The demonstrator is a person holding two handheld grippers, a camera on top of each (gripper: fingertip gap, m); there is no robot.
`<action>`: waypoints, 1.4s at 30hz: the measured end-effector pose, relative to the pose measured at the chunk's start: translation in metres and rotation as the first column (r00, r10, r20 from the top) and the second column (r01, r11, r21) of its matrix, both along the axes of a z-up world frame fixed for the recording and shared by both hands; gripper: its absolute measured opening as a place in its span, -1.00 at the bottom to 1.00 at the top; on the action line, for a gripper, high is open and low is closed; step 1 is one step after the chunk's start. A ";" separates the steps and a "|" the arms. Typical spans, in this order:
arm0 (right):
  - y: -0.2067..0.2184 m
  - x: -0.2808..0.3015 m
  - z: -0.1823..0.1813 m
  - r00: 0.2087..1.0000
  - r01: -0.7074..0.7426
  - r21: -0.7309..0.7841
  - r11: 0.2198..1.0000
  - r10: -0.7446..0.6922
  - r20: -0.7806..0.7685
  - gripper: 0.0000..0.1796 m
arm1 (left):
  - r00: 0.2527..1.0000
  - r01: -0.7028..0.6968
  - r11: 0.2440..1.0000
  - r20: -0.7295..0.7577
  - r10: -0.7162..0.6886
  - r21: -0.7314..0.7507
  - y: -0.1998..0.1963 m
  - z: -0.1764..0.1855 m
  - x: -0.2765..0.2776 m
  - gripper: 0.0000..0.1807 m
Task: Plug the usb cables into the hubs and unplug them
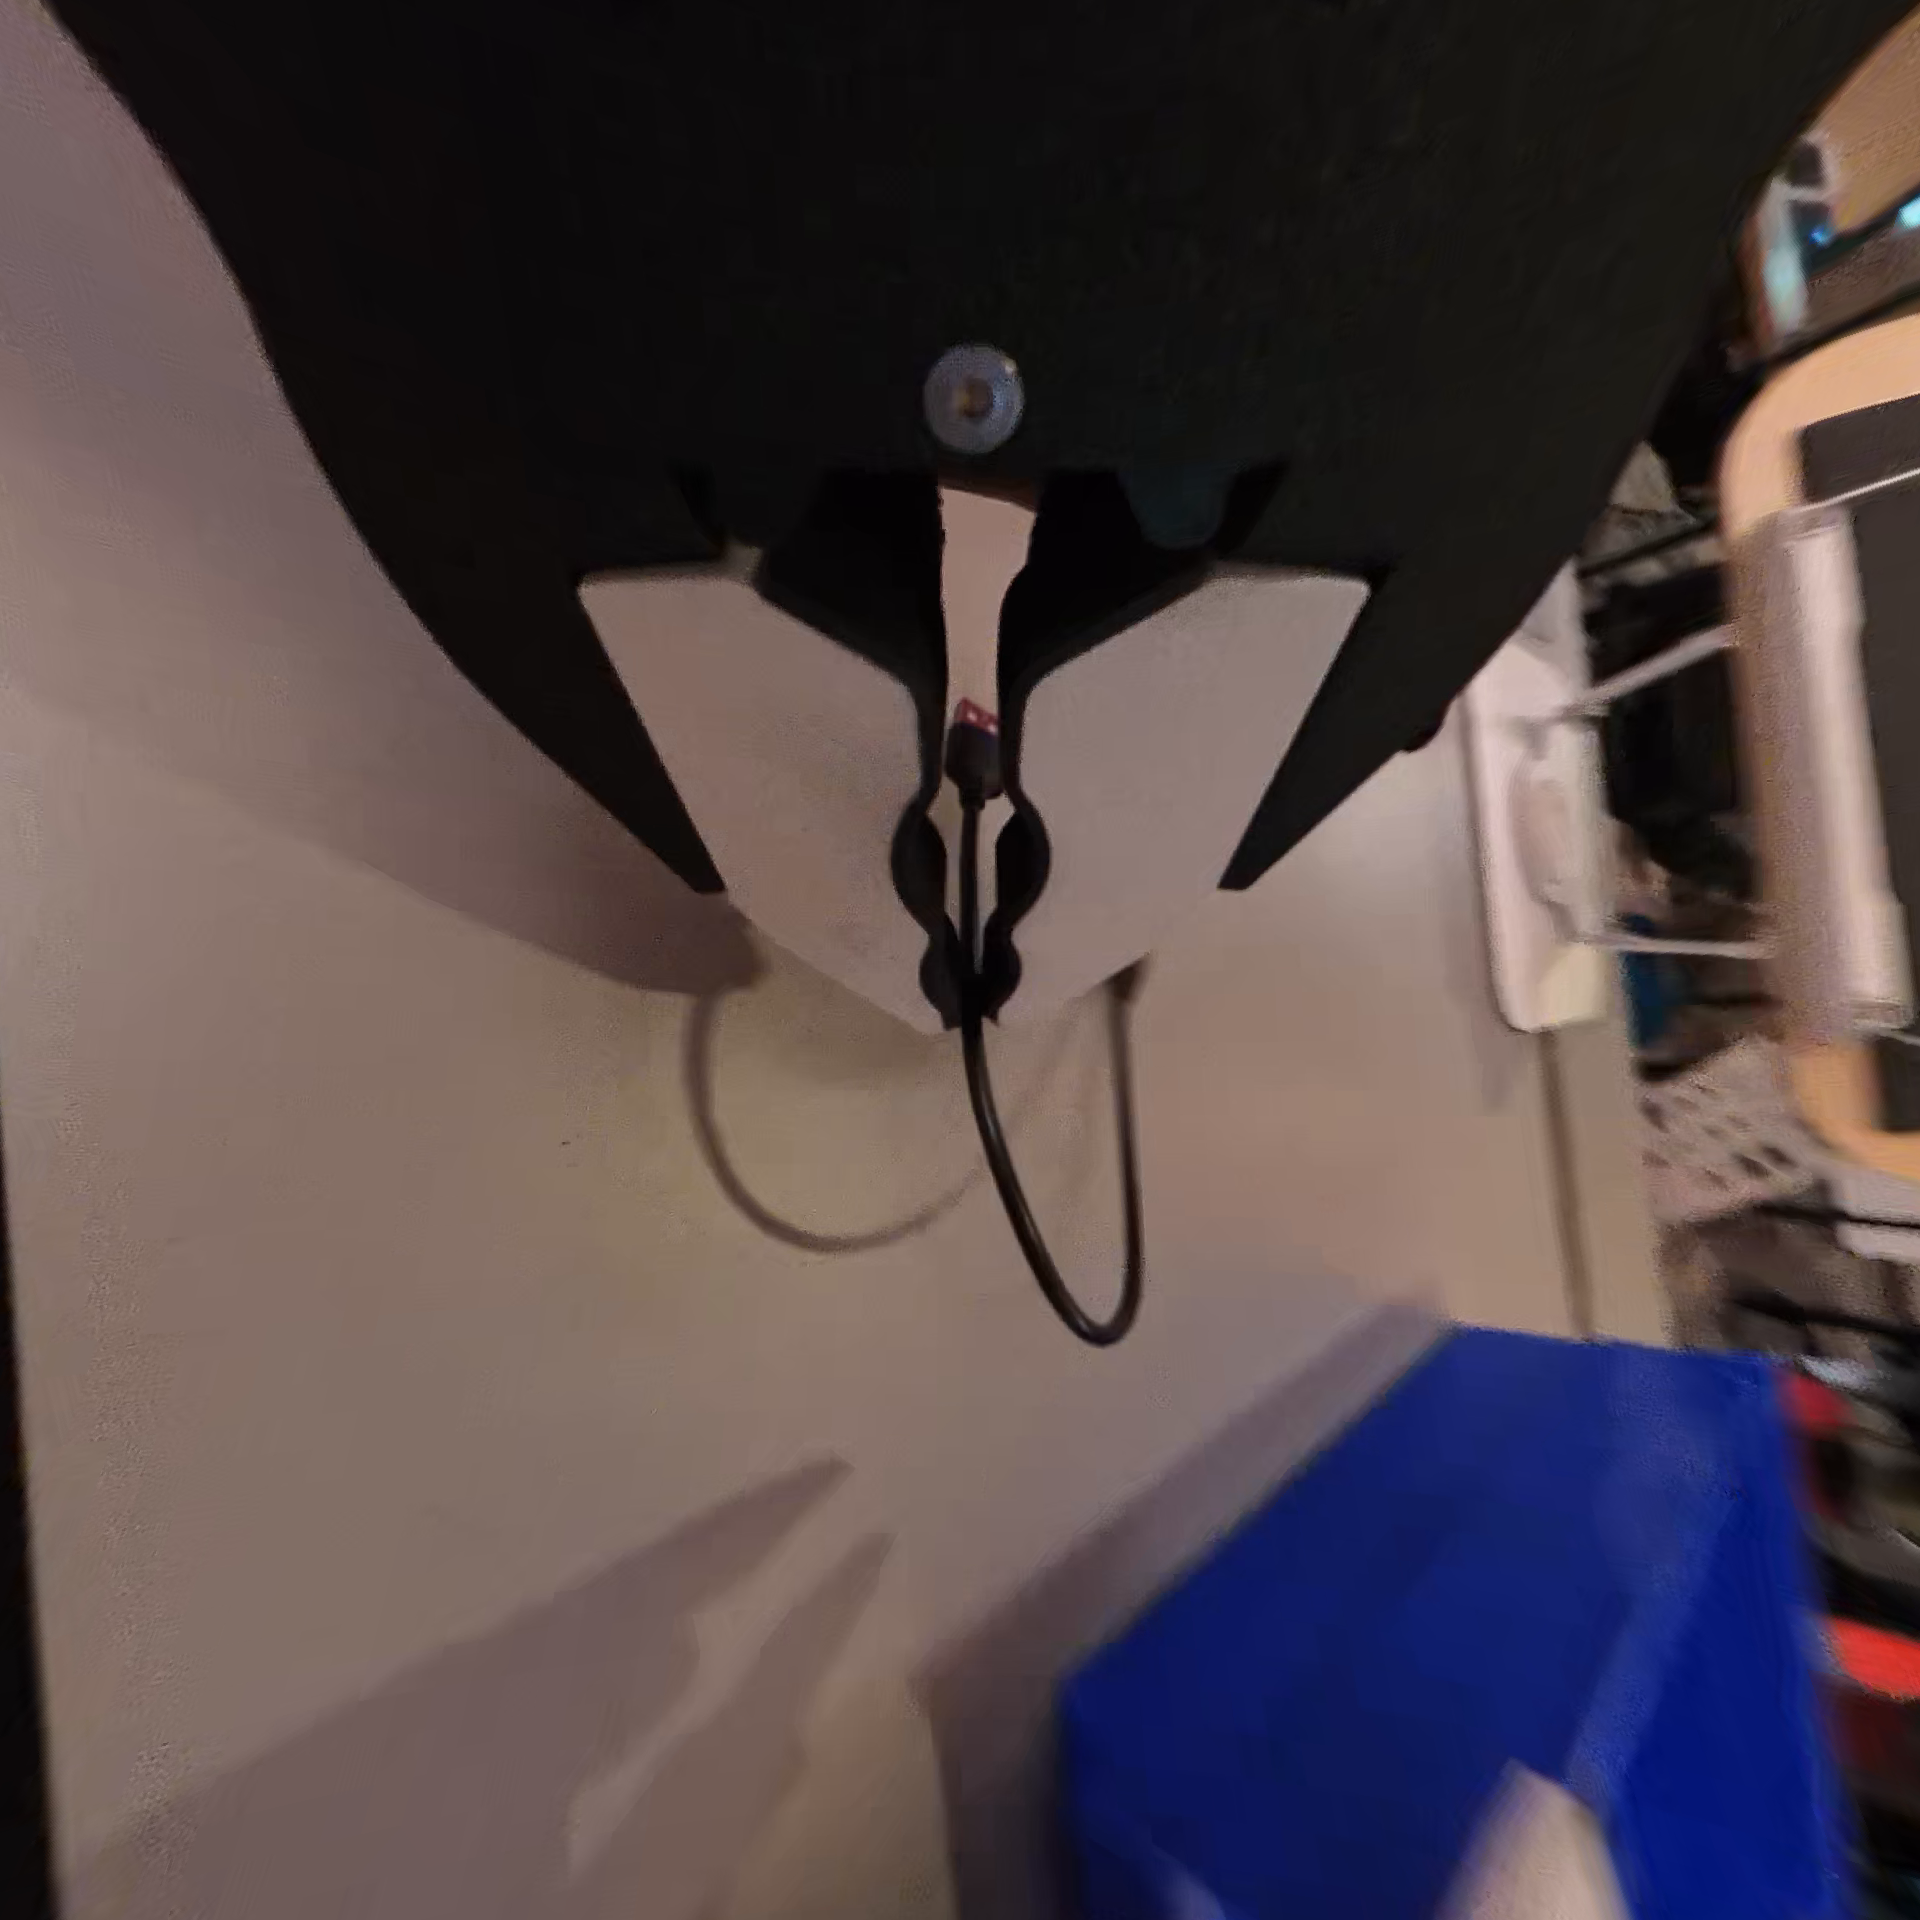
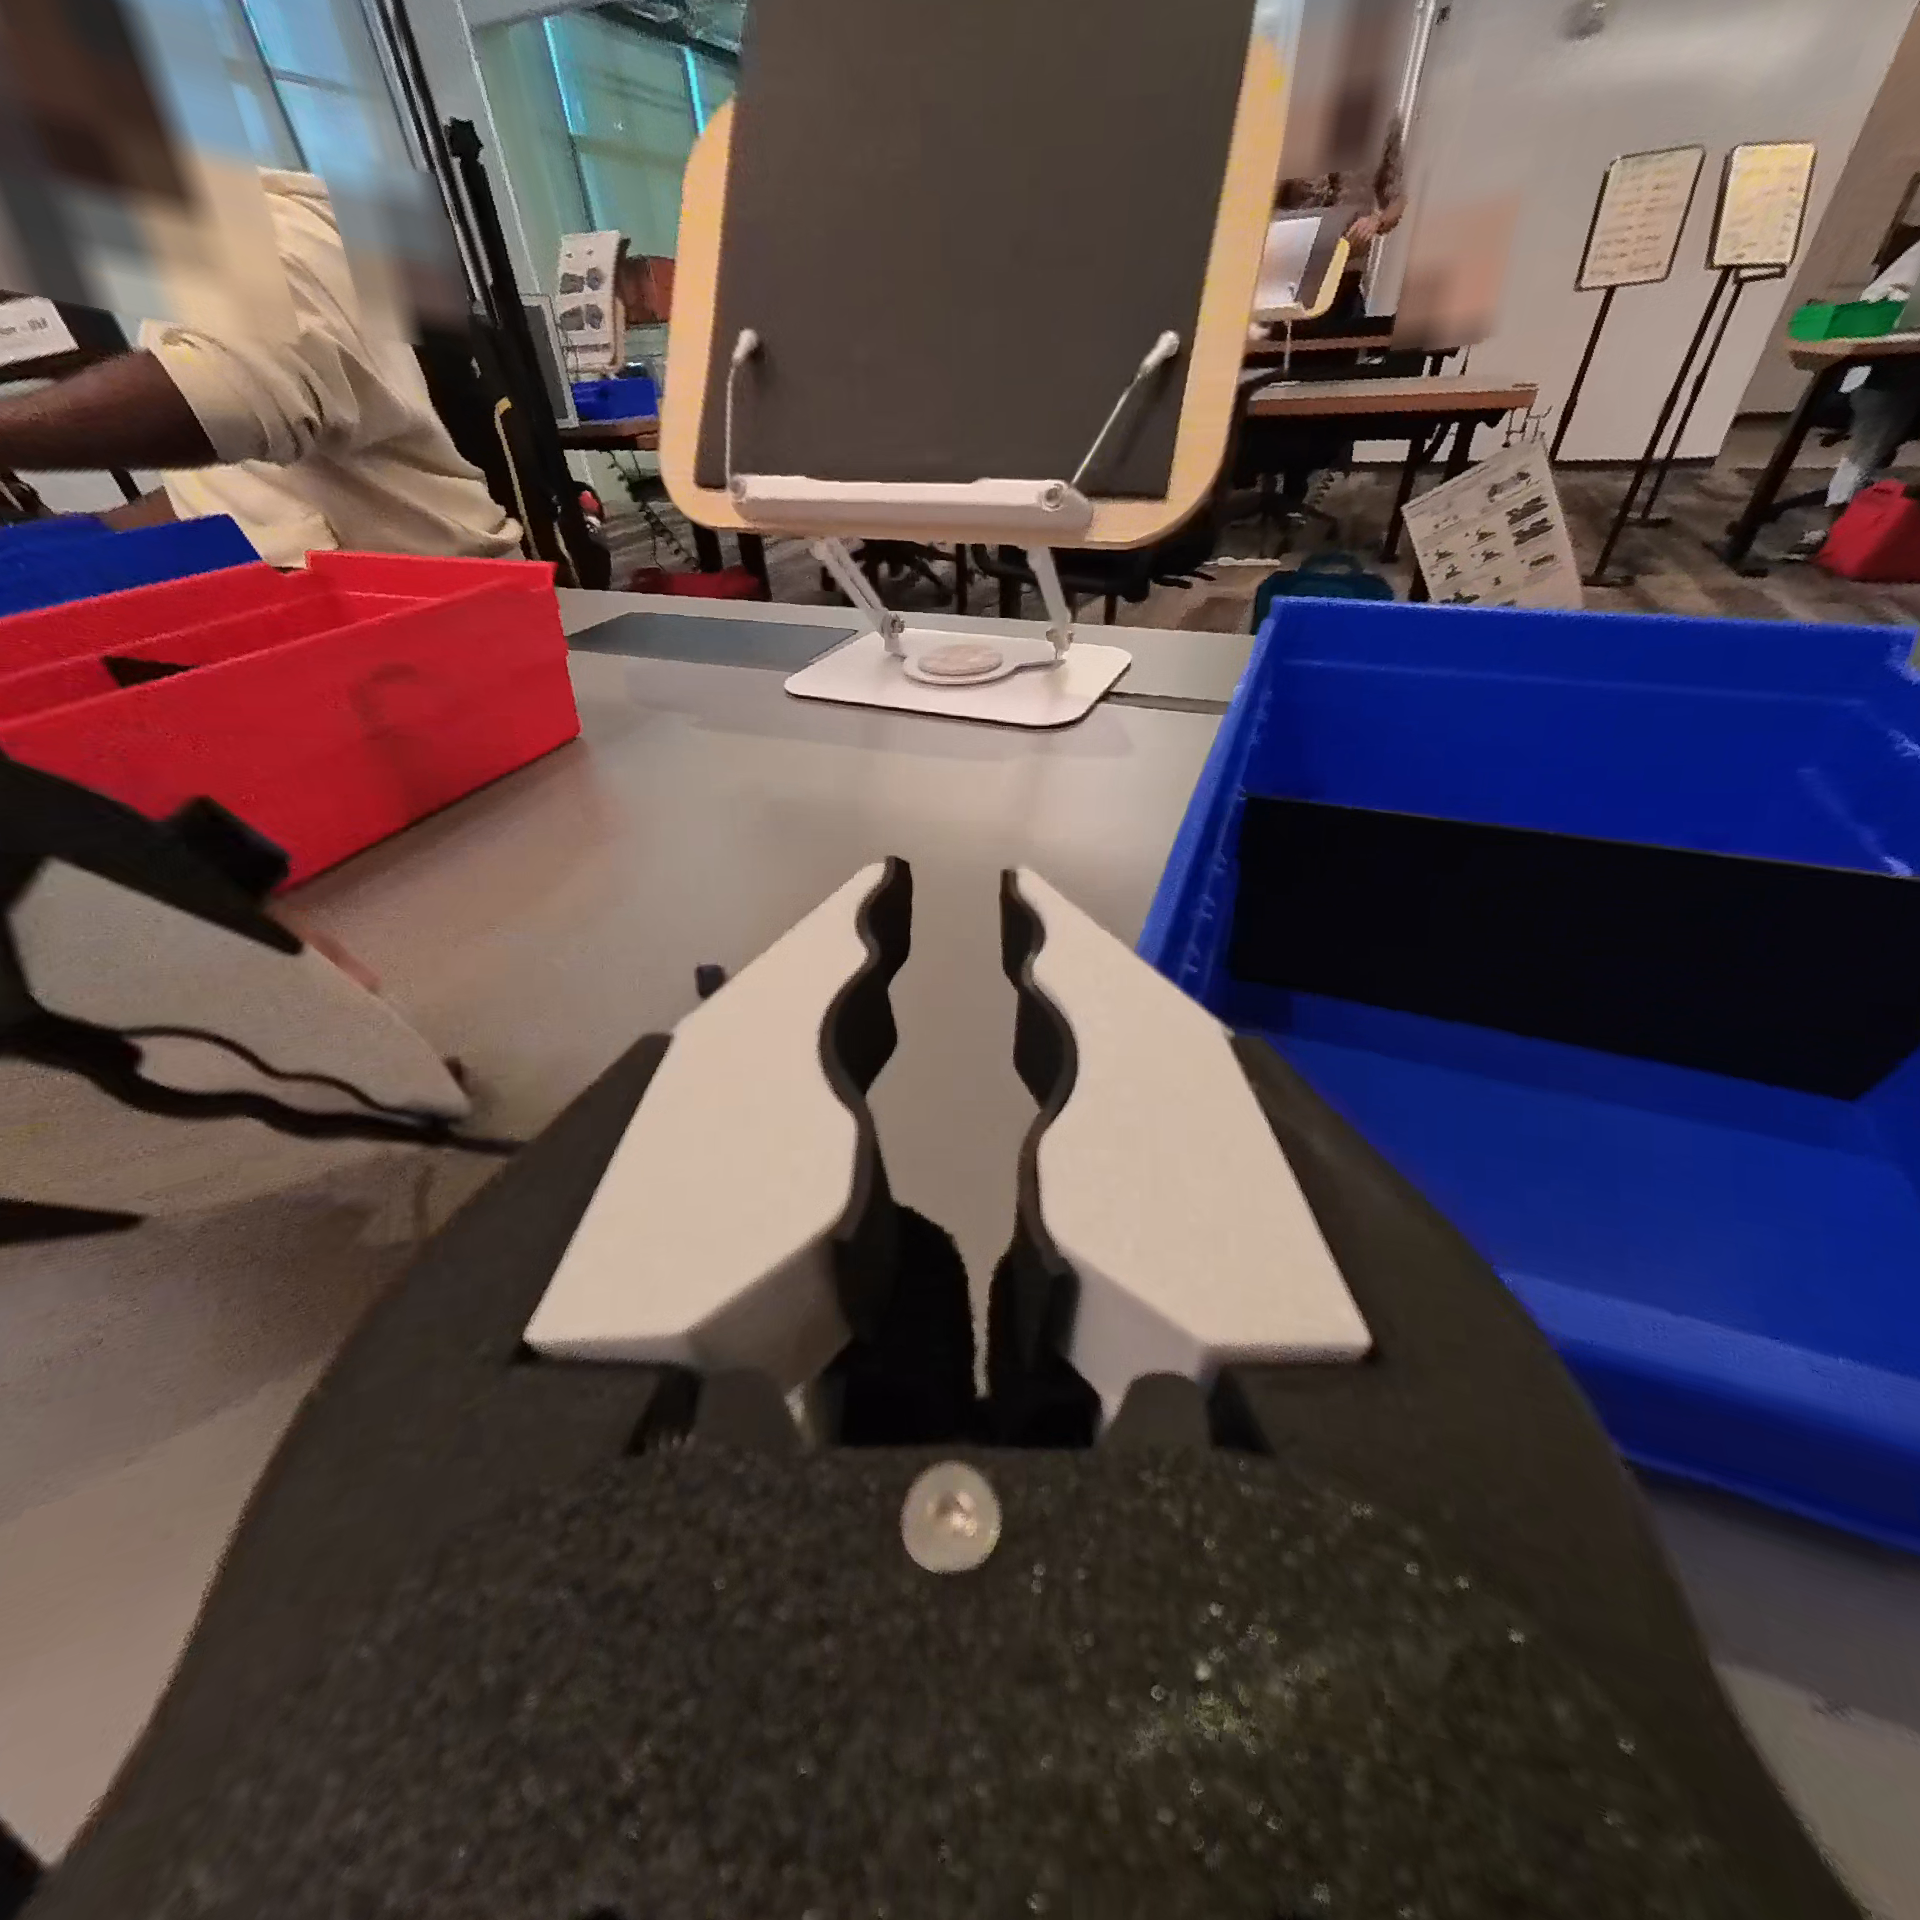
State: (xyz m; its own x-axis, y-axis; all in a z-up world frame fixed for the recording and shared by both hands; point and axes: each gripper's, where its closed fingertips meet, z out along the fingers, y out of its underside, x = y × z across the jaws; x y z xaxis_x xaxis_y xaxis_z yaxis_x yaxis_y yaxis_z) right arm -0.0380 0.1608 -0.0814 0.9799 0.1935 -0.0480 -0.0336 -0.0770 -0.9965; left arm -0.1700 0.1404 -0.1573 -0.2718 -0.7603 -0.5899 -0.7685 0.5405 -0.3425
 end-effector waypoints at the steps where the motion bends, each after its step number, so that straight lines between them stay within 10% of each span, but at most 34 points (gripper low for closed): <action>1: 0.000 0.002 -0.002 1.000 -0.004 -0.011 1.000 0.004 -0.027 -0.82 | 0.999 -0.025 0.999 -0.033 0.024 -0.036 -0.002 -0.013 0.001 -0.96; 10: -0.007 0.017 -0.015 0.998 0.013 -0.076 0.997 -0.017 -0.064 -0.84 | 0.955 -0.132 0.887 0.182 0.233 -0.443 -0.025 0.025 -0.069 -0.71; 16: -0.034 0.014 -0.014 0.999 0.021 -0.061 0.998 -0.020 0.025 -0.83 | 0.746 -0.375 0.790 0.348 0.567 -0.485 0.070 0.100 -0.191 -0.75; 20: -0.048 0.013 -0.019 0.997 0.046 -0.083 0.996 -0.041 0.060 -0.83 | 0.640 -0.652 0.682 0.240 0.729 -0.332 0.143 0.082 -0.256 -0.75; 32: -0.066 0.034 -0.030 0.991 0.115 -0.126 0.985 -0.106 0.076 -0.82 | 0.595 -0.784 0.598 0.074 0.800 -0.164 0.205 0.005 -0.248 -0.96; 42: -0.062 0.029 -0.028 0.996 0.083 -0.125 0.989 -0.078 0.040 -0.82 | 0.751 -0.479 0.876 0.494 0.438 -0.047 0.150 0.135 -0.248 -0.96</action>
State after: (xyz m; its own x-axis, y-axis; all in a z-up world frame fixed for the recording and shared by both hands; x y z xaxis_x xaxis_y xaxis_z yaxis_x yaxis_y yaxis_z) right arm -0.0089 0.0990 -0.1090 0.9936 0.1086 -0.0324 -0.0100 -0.2008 -0.9796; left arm -0.4178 0.2905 -0.0225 0.4277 -0.6666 -0.6105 -0.6812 0.2062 -0.7024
